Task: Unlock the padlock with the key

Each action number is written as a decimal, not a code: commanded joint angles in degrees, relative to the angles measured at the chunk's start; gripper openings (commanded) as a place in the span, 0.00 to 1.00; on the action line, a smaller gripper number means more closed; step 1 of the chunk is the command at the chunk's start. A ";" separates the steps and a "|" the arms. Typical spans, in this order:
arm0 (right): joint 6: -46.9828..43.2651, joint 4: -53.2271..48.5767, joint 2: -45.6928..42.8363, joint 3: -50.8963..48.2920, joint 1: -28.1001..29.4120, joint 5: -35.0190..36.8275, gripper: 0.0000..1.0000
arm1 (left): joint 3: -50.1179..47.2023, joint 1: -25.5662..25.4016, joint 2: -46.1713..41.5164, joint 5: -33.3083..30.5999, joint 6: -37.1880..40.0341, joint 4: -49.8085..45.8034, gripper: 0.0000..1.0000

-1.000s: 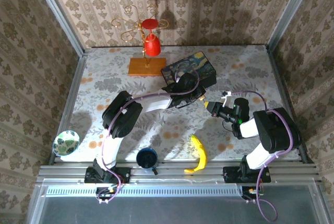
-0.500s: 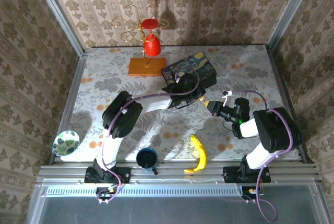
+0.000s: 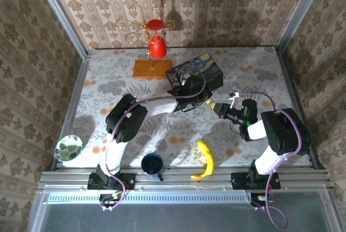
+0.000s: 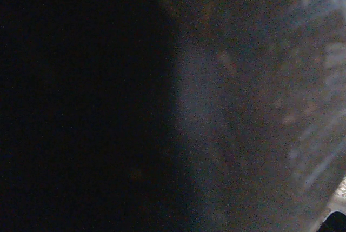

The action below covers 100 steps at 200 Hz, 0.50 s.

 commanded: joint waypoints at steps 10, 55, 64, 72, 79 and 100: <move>1.29 -0.56 0.34 2.76 0.10 2.20 0.00 | -0.09 -1.16 -2.05 3.86 -0.60 1.61 0.00; 2.58 -4.80 -1.51 3.95 0.02 3.21 0.00 | -0.71 -1.33 -2.74 4.75 0.04 0.92 0.00; 2.43 -5.99 -2.40 4.03 0.01 3.42 0.00 | -0.80 -1.31 -2.89 4.92 0.19 0.87 0.00; 1.88 -7.45 -3.35 4.29 0.01 3.65 0.00 | -0.96 -1.37 -3.00 5.01 0.25 0.67 0.00; 1.44 -8.83 -4.11 4.47 0.01 3.97 0.00 | -1.06 -1.34 -3.08 5.17 0.30 0.64 0.00; -0.54 -13.09 -6.41 5.10 0.02 5.51 0.00 | -1.16 -1.41 -3.00 6.01 0.05 1.10 0.00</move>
